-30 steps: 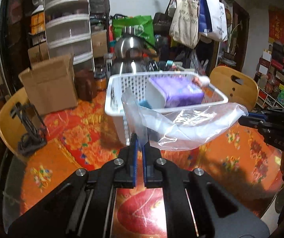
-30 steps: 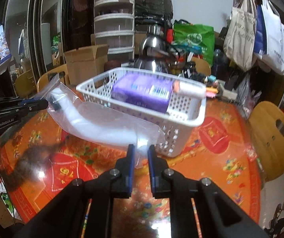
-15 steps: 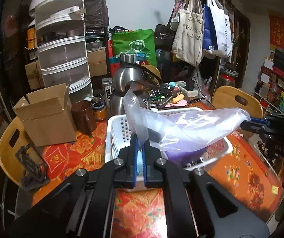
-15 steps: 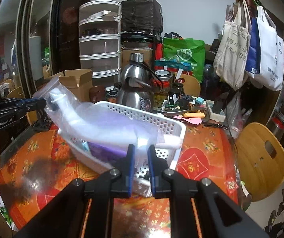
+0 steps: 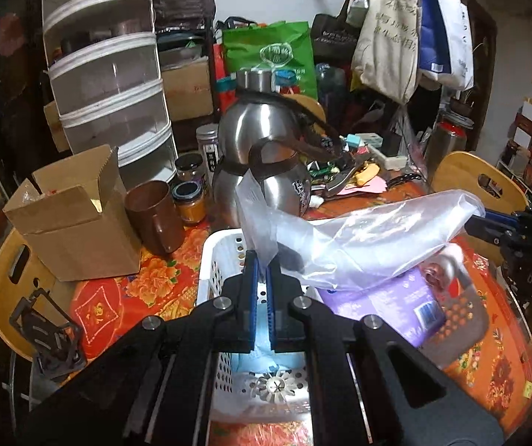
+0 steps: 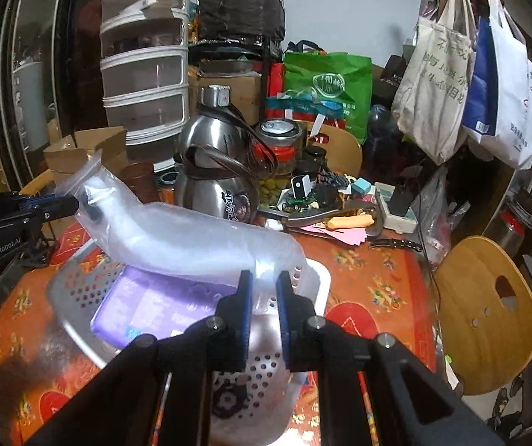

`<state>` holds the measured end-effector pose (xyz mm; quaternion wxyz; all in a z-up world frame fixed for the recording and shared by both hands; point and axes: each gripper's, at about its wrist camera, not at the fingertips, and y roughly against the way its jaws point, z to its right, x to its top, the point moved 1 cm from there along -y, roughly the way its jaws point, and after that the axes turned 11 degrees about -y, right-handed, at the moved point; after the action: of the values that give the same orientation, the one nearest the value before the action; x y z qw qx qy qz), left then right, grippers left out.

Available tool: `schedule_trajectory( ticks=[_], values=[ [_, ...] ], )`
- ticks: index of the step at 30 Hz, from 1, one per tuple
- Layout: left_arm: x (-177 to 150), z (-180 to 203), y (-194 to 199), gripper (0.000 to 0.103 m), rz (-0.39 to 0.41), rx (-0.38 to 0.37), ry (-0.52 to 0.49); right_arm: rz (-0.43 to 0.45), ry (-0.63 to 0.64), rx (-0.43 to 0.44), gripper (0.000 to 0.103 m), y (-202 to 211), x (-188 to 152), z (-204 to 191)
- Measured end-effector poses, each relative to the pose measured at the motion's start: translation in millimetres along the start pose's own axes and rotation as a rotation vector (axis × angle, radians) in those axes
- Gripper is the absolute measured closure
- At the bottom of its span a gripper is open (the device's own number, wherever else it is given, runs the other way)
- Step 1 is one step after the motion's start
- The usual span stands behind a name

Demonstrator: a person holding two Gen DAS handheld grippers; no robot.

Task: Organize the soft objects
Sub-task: 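Carry the clear bag over the basket, lower it in and open both tools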

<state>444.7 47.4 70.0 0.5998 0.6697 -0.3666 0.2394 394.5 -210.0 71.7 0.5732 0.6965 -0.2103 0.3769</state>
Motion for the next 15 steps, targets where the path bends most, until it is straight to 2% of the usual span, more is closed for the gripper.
schedule_trajectory(
  ticks=[5, 6, 7, 8, 9, 10, 12, 14, 15],
  values=[
    [-5.2, -10.4, -17.6, 0.097, -0.019, 0.03, 0.04, -0.027, 0.001, -0.009, 0.092, -22.9, 1.3, -1.6],
    [-6.8, -12.0, -19.1, 0.087, -0.022, 0.031, 0.042, -0.032, -0.009, -0.015, 0.091, -25.8, 1.0, -1.1],
    [-9.6, -13.1, -20.9, 0.064, -0.031, 0.023, 0.038, -0.033, -0.016, -0.019, 0.085, -27.5, 1.3, 0.3],
    [-11.7, -13.0, -21.5, 0.051, -0.031, 0.029, 0.033, -0.035, -0.022, -0.023, 0.08, -29.1, 1.0, 1.2],
    [-14.8, -12.2, -18.9, 0.032, -0.022, 0.041, 0.027, -0.035, -0.027, -0.023, 0.067, -29.8, 0.4, 2.5],
    [-17.5, -9.7, -14.9, 0.028, -0.001, 0.051, 0.011, -0.032, -0.031, -0.023, 0.046, -28.6, -0.5, 3.7],
    [-23.1, -5.6, -5.3, 0.027, 0.014, 0.029, 0.0, -0.013, -0.041, -0.028, 0.03, -22.1, -4.2, 7.2],
    [-28.1, -1.5, 2.0, 0.023, 0.014, 0.009, 0.001, -0.009, -0.043, -0.019, 0.03, -14.5, -8.6, 8.4],
    [-31.0, 0.4, 3.8, 0.017, 0.011, 0.012, 0.0, -0.011, -0.051, -0.016, 0.03, -11.6, -10.2, 9.3]
  ],
)
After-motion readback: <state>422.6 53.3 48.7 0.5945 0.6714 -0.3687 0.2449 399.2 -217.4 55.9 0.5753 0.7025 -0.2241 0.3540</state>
